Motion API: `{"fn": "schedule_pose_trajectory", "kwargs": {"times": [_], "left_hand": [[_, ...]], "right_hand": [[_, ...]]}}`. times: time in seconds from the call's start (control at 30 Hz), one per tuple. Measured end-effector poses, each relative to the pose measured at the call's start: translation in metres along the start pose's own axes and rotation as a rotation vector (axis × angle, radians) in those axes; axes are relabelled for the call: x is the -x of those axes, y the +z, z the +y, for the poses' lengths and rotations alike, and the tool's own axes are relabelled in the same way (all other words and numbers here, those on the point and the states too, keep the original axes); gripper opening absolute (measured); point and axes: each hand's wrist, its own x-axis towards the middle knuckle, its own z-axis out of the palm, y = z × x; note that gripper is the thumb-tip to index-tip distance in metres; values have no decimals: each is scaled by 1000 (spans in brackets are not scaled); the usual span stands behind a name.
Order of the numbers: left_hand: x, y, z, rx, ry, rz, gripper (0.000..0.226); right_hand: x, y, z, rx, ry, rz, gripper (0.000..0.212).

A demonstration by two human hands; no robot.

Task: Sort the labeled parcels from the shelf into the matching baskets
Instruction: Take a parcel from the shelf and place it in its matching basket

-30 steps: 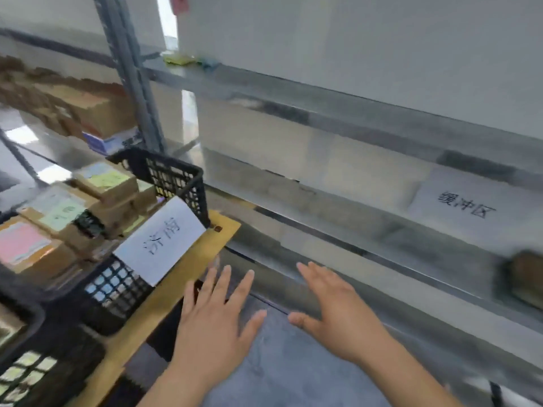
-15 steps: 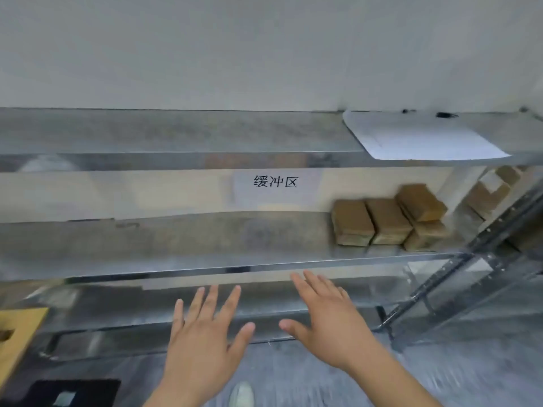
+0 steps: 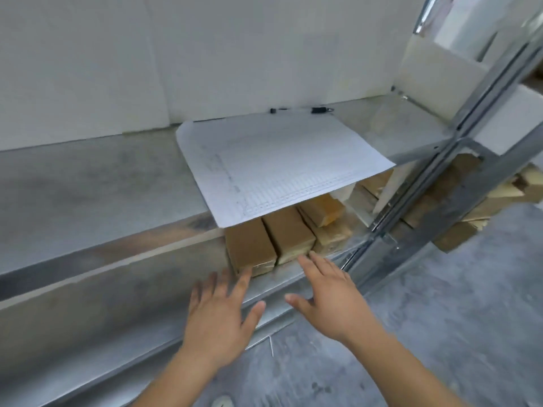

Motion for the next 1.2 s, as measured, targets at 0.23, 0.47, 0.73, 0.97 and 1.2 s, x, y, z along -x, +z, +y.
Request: {"fn": "schedule_pose_trajectory", "kwargs": {"times": [0.23, 0.47, 0.73, 0.97, 1.2], "left_hand": [[-115, -9, 93, 11, 82, 29, 79], [-215, -2, 181, 64, -37, 74, 59], [-262, 20, 222, 123, -264, 60, 34], [-218, 21, 230, 293, -353, 292, 43], [-121, 19, 208, 399, -439, 254, 81]], "right_hand": [[-78, -43, 96, -105, 91, 124, 82], [-187, -62, 174, -128, -29, 256, 70], [-252, -53, 193, -103, -72, -40, 57], [-185, -61, 193, -494, -176, -85, 93], [-127, -63, 160, -324, -398, -294, 105]]}}
